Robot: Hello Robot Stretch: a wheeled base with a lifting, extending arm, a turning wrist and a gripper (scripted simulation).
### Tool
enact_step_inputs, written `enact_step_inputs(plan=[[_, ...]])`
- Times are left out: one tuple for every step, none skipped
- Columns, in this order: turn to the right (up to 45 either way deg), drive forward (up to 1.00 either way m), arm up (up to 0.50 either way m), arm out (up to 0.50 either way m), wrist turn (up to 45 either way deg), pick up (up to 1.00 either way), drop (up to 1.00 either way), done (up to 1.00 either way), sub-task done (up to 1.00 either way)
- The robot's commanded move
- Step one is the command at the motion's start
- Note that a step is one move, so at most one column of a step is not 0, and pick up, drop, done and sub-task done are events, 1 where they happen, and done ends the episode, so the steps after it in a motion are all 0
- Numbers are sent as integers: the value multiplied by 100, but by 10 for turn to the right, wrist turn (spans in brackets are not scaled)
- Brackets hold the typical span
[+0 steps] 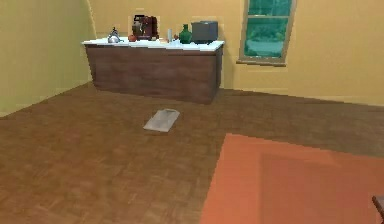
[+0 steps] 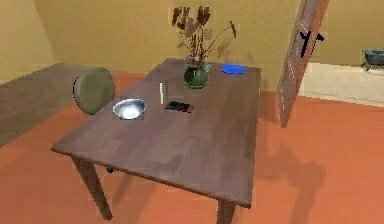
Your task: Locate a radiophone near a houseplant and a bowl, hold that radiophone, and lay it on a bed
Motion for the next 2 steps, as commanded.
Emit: enact_step_inputs(plan=[[330, 0, 0, 0, 0, 0, 0, 0, 0], [0, 100, 0, 0, 0, 0, 0, 0, 0]])
